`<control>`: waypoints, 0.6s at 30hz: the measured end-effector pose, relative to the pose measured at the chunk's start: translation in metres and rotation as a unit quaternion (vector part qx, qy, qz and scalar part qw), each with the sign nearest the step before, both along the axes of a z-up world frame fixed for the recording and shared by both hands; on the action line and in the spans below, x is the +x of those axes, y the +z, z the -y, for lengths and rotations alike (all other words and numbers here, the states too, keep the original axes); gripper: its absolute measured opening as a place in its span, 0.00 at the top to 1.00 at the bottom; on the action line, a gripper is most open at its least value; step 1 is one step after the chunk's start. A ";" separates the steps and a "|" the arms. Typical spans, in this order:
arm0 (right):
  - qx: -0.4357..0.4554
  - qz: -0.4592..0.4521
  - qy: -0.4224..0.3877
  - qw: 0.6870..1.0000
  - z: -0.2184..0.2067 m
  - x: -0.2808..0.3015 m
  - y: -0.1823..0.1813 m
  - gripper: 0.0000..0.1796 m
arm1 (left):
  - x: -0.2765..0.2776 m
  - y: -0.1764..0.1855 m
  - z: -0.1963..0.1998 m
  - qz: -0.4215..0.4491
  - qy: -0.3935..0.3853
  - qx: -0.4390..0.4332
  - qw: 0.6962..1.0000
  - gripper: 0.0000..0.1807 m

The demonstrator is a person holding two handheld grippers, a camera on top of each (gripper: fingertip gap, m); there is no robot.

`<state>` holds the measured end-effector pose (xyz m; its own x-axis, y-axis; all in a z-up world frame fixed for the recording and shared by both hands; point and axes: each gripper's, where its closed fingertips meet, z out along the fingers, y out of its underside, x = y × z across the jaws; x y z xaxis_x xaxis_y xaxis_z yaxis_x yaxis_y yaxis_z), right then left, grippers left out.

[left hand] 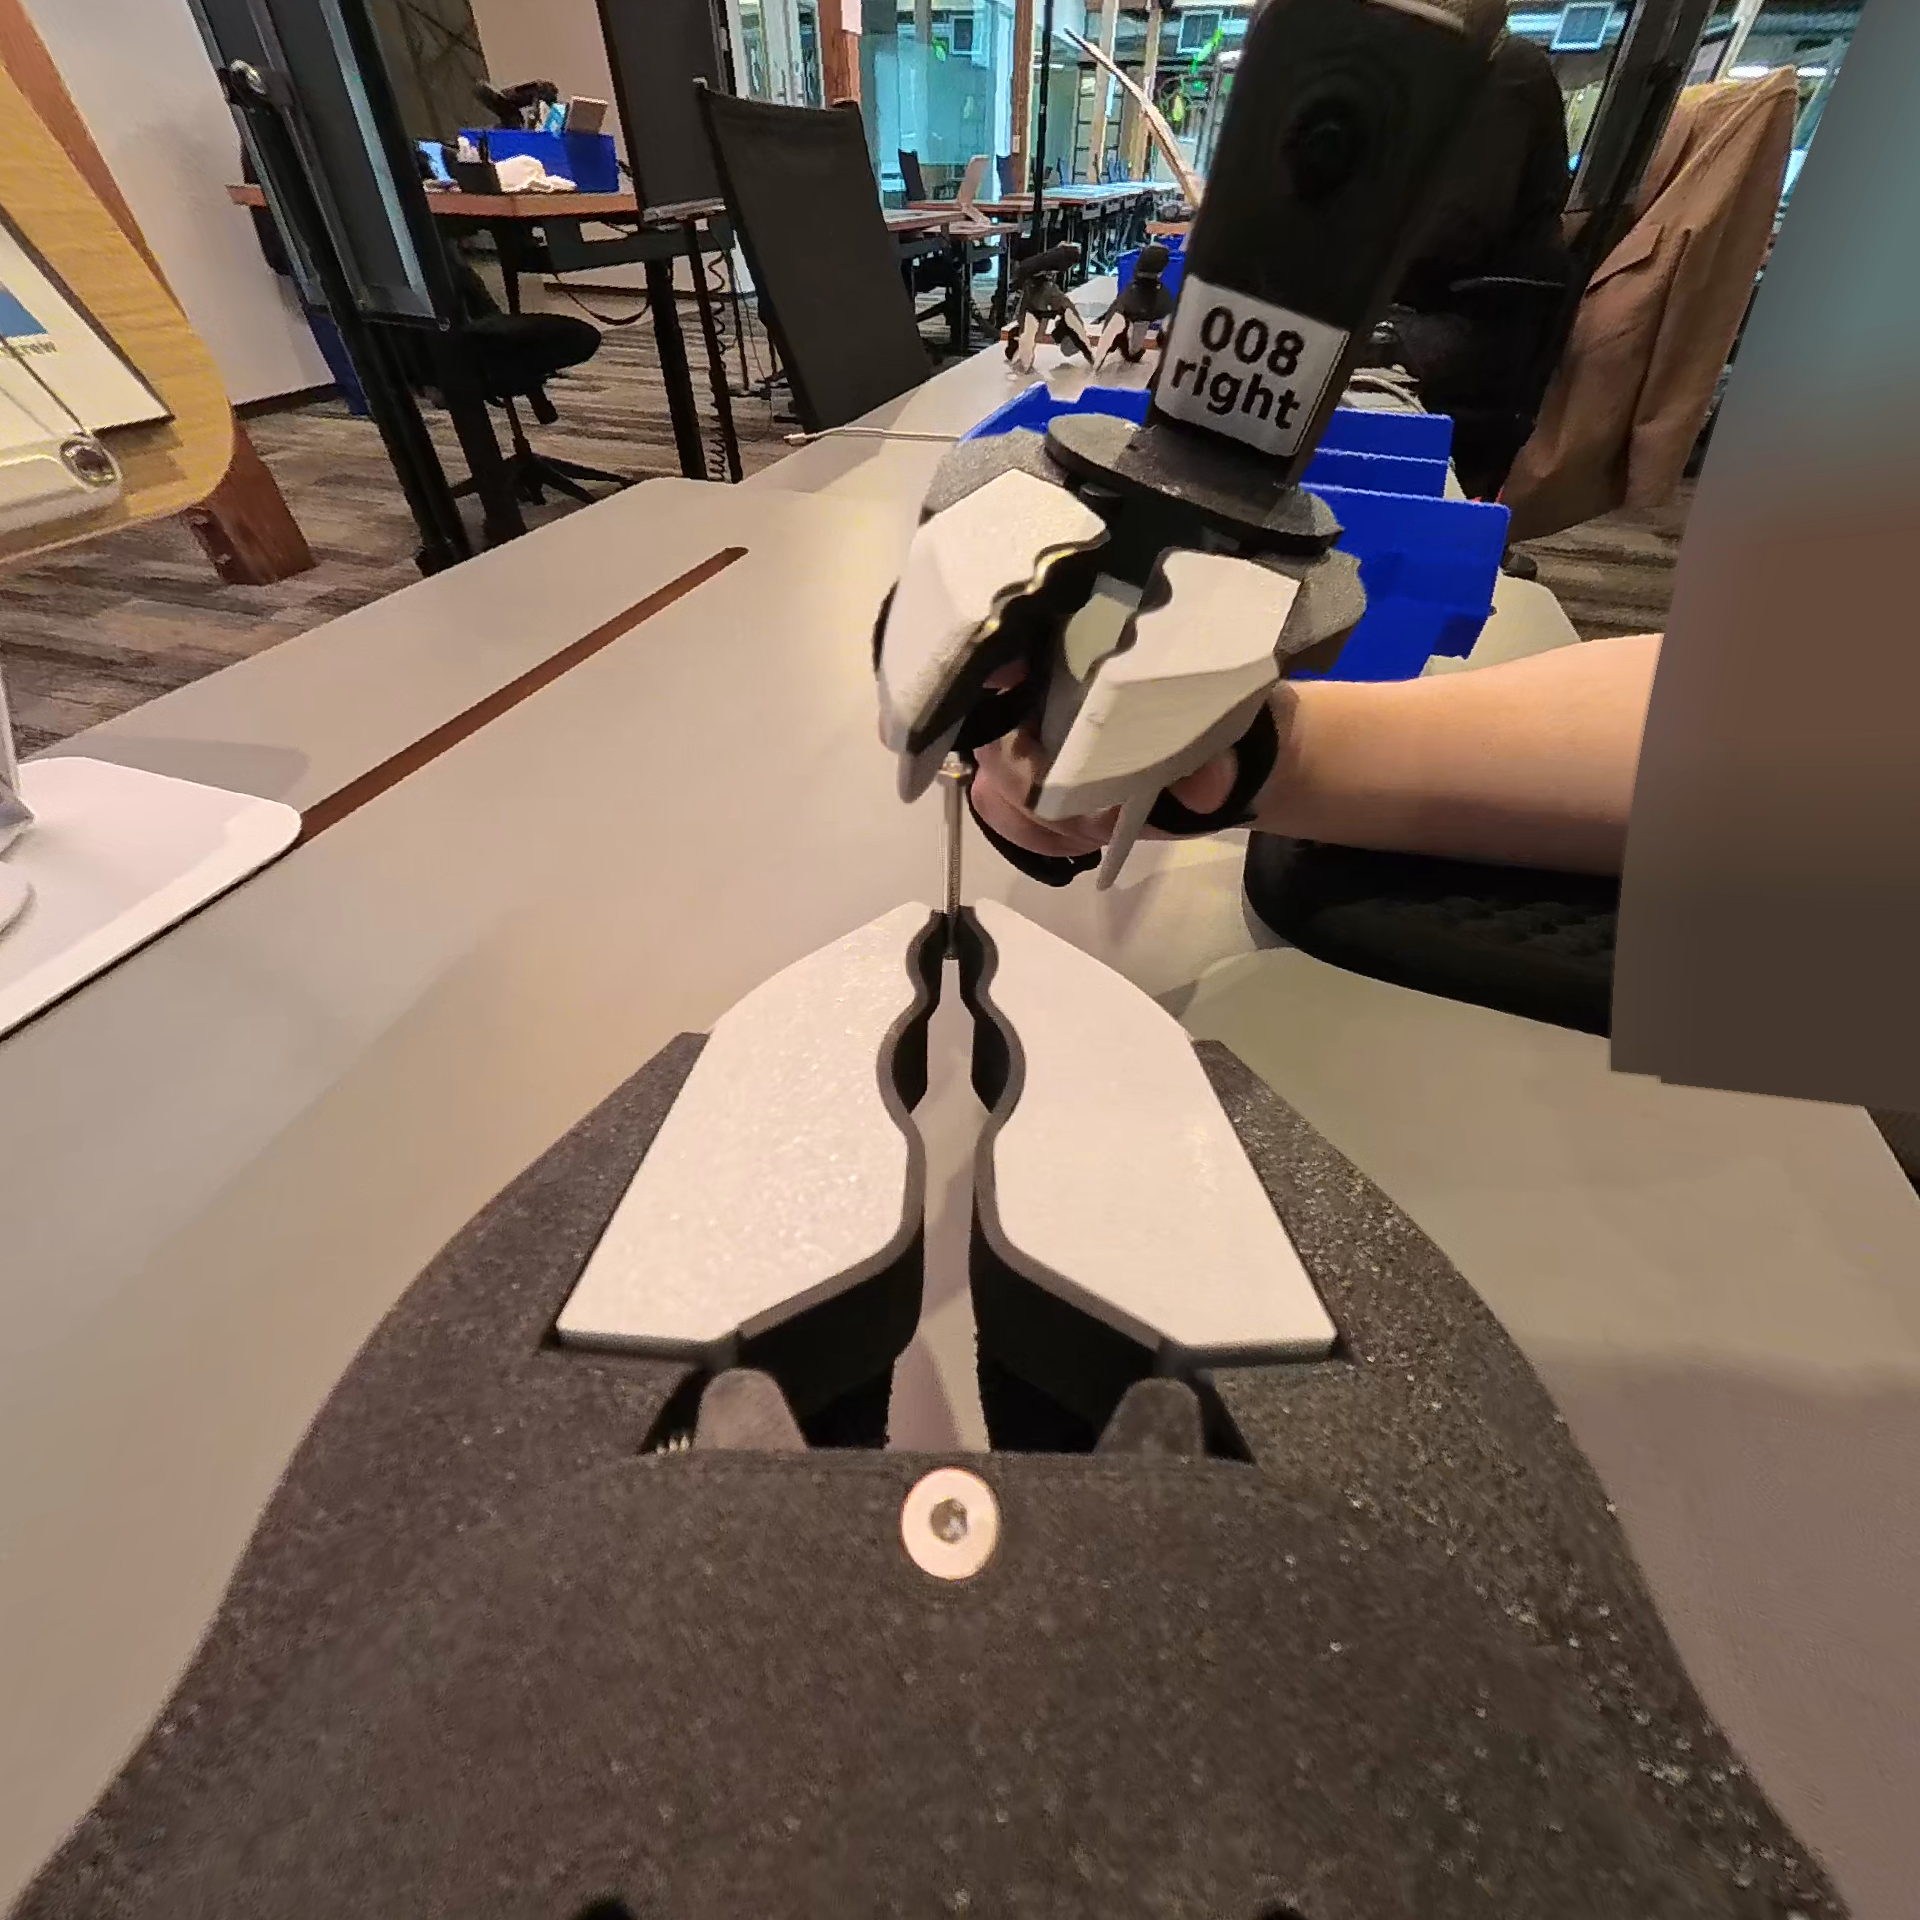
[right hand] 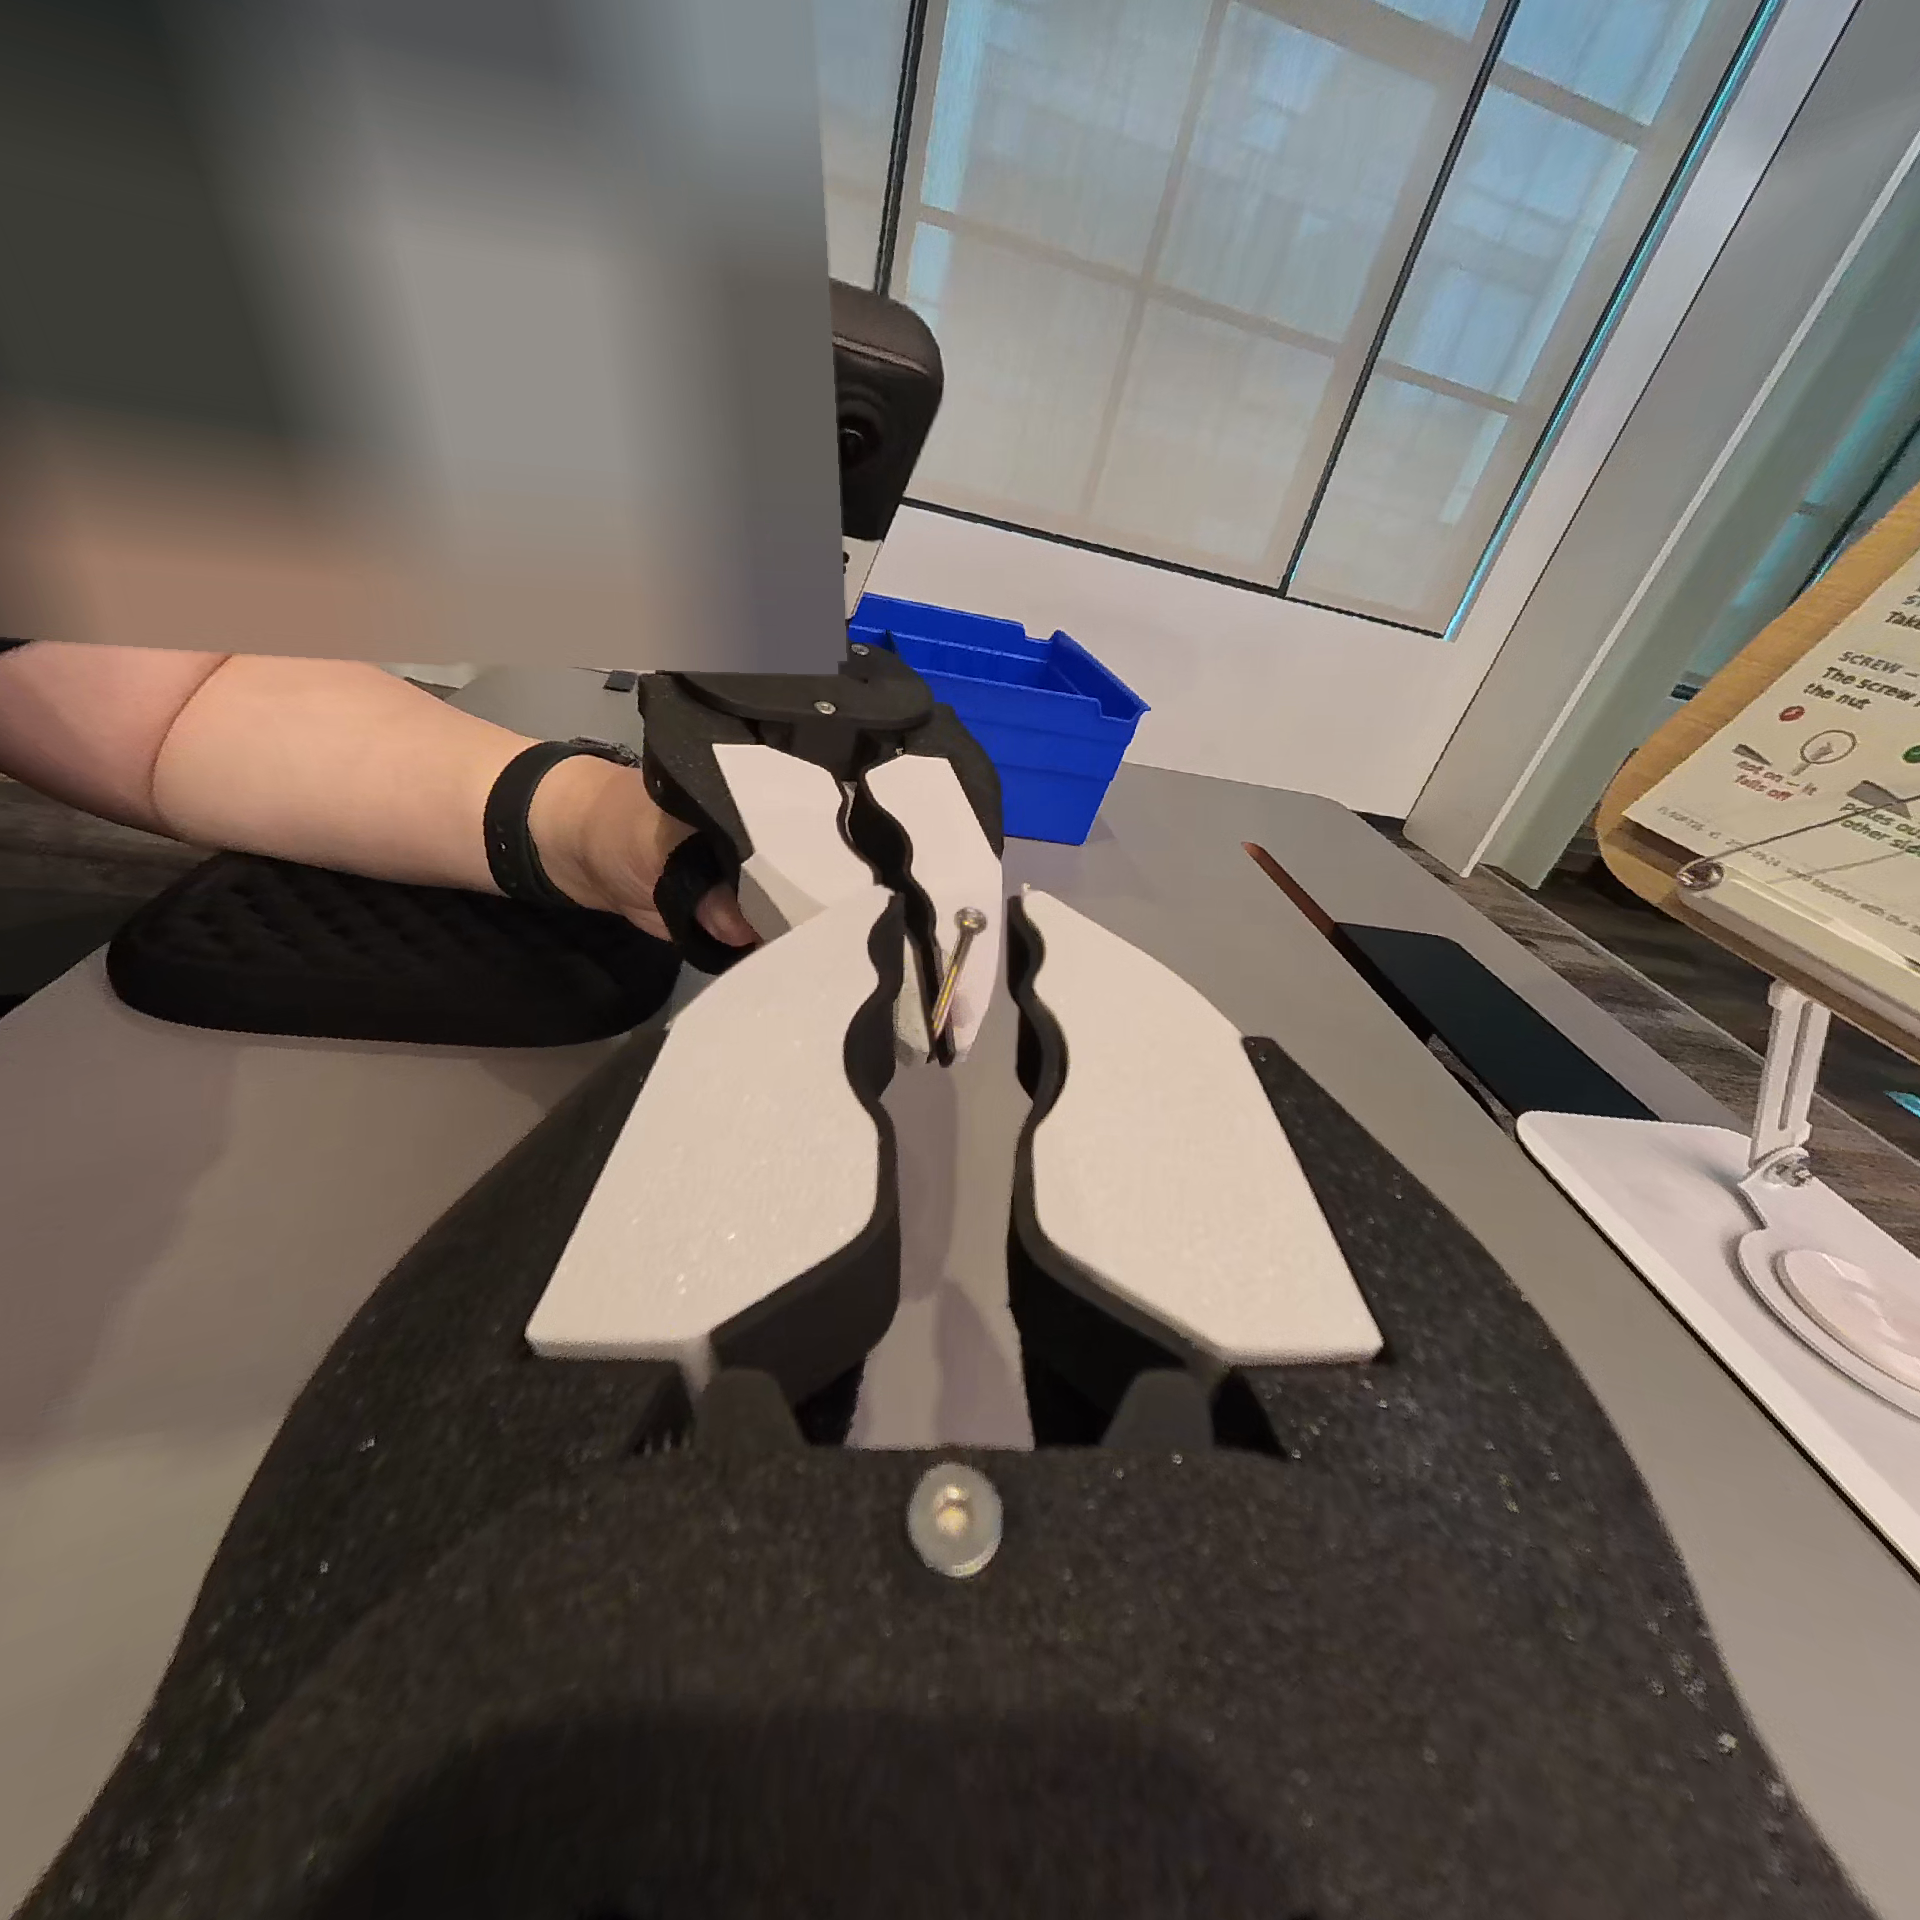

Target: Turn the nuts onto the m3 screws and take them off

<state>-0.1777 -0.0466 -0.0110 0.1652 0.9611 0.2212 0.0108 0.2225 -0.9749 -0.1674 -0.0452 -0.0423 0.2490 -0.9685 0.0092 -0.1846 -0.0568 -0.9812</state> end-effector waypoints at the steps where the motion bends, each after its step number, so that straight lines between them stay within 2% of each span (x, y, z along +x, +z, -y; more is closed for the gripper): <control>1: 0.001 0.004 0.004 1.000 0.001 -0.001 -0.001 0.90 | 0.000 0.000 0.000 -0.001 0.000 0.002 1.000 0.99; 9: 0.002 0.000 0.002 1.000 0.001 0.001 0.000 0.91 | -0.004 0.002 -0.004 0.007 0.008 -0.004 1.000 0.99; 18: 0.000 0.017 0.008 1.000 0.003 -0.003 -0.005 0.88 | -0.002 0.001 -0.002 0.003 0.003 -0.001 1.000 0.99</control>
<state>-0.1811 -0.0495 -0.0156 0.1418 0.9635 0.2268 0.0398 0.2234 -0.9739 -0.1695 -0.0433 -0.0413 0.2553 -0.9668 0.0133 -0.1779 -0.0605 -0.9822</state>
